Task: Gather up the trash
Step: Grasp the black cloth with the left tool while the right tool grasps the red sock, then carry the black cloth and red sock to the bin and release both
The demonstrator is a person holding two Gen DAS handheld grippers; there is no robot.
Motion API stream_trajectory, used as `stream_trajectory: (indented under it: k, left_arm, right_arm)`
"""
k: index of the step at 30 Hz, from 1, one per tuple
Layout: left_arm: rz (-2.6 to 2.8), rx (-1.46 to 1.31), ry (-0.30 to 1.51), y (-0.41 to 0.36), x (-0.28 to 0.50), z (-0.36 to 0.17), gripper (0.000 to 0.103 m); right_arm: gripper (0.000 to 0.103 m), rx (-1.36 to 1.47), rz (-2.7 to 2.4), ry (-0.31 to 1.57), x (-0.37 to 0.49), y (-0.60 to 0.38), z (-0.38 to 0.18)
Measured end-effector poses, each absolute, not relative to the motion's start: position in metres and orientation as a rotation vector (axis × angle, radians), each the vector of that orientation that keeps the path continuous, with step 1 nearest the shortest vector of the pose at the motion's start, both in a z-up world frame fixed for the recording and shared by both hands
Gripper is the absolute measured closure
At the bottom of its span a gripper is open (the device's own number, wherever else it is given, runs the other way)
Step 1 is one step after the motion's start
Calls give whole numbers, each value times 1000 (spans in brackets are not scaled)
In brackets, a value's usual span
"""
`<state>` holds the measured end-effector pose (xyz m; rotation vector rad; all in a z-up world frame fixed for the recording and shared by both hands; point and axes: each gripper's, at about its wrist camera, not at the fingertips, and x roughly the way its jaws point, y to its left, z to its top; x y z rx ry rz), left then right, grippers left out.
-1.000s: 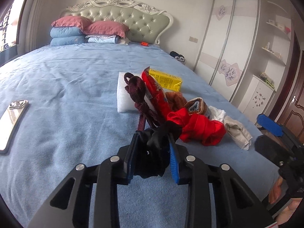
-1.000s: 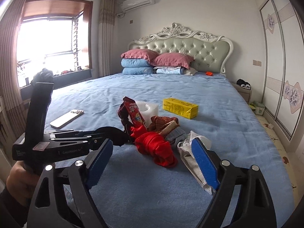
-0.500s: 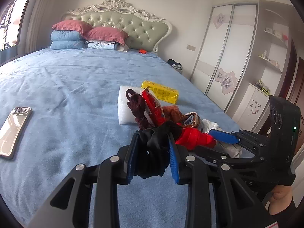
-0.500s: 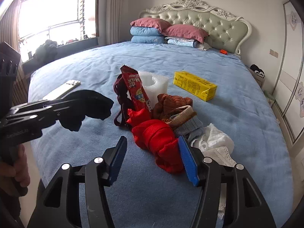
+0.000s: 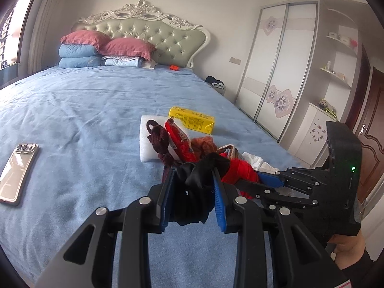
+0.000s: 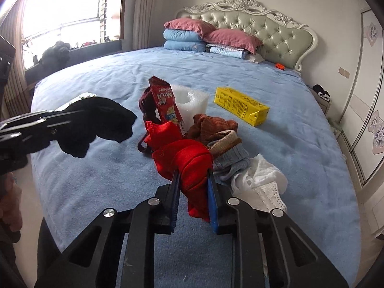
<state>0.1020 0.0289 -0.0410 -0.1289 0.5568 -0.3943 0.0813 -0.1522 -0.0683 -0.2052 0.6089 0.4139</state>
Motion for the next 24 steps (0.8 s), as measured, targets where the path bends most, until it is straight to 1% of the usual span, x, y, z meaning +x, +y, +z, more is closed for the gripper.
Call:
stream_trajectory:
  k: [5, 8, 12, 17, 24]
  left_arm:
    - [-462, -88, 564, -3, 96, -36, 72]
    - [-531, -66, 584, -32, 96, -36, 72]
    - [-630, -20, 610, -83, 95, -37, 72]
    - [-728, 47, 623, -151, 90, -40, 72]
    - [-903, 154, 692, -262, 87, -53, 72]
  right_arm:
    - [82, -137, 388, 537, 56, -190, -45]
    - [82, -43, 387, 522, 43, -229, -35]
    - [82, -8, 323, 508, 19, -281, -28]
    - [82, 29, 206, 518, -5, -350, -34]
    - [81, 125, 69, 572, -32, -448, -54]
